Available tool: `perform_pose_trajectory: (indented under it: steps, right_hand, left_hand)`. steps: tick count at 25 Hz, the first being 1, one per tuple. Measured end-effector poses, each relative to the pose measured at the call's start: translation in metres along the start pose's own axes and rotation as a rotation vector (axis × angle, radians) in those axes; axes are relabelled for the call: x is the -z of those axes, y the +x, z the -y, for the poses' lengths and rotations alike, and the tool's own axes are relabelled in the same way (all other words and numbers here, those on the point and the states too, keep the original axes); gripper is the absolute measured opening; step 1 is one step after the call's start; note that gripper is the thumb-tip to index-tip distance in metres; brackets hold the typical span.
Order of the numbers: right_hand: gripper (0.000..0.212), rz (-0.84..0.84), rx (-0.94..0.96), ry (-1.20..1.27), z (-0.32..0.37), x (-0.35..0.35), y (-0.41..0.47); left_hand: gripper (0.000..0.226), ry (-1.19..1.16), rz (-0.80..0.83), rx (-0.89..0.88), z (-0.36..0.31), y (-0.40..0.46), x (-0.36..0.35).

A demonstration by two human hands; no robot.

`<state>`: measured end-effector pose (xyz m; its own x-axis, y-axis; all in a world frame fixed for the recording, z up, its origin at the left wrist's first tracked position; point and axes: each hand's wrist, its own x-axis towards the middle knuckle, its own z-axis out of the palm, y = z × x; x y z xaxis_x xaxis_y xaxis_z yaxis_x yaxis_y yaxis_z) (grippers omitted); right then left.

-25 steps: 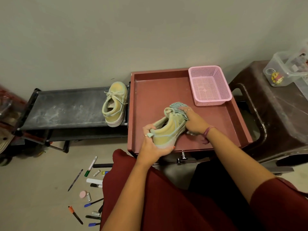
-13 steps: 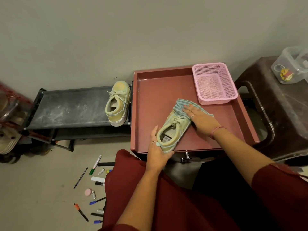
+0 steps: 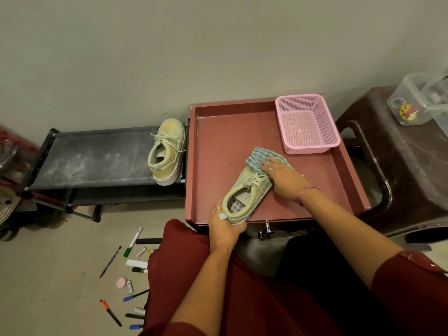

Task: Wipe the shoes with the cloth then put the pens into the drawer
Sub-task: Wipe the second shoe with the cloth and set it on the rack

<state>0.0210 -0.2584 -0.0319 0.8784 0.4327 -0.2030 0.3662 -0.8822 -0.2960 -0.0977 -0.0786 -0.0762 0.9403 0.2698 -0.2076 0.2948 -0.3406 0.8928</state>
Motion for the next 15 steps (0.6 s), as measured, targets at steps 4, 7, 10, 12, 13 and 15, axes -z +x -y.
perform_pose_trajectory:
  steps: [4, 7, 10, 12, 13, 15]
  right_hand:
    - [0.043, -0.12, -0.201, 0.208, -0.002, 0.056, 0.002]
    - [0.044, -0.287, -0.285, 0.296, -0.003, 0.068, 0.009]
    - [0.048, -0.013, -0.123, 0.114, 0.016, 0.037, 0.01]
    - [0.048, 0.141, 0.038, 0.085, 0.035, 0.021, 0.004]
    - [0.05, 0.207, 0.114, 0.1, 0.045, 0.019, 0.0]
    - [0.058, 0.297, 0.271, 0.096, 0.056, 0.021, -0.005]
  left_hand:
    - [0.075, 0.103, 0.0, -0.094, 0.001, 0.001, -0.001]
    - [0.07, 0.204, -0.023, -0.204, -0.003, -0.002, -0.003]
    - [0.067, 0.247, -0.04, -0.235, -0.005, -0.004, -0.003]
    - [0.067, 0.268, -0.048, -0.234, -0.005, -0.004, -0.003]
    - [0.063, 0.285, -0.049, -0.228, -0.004, -0.003, -0.003]
    - [0.055, 0.338, -0.048, -0.223, -0.005, -0.001, -0.004]
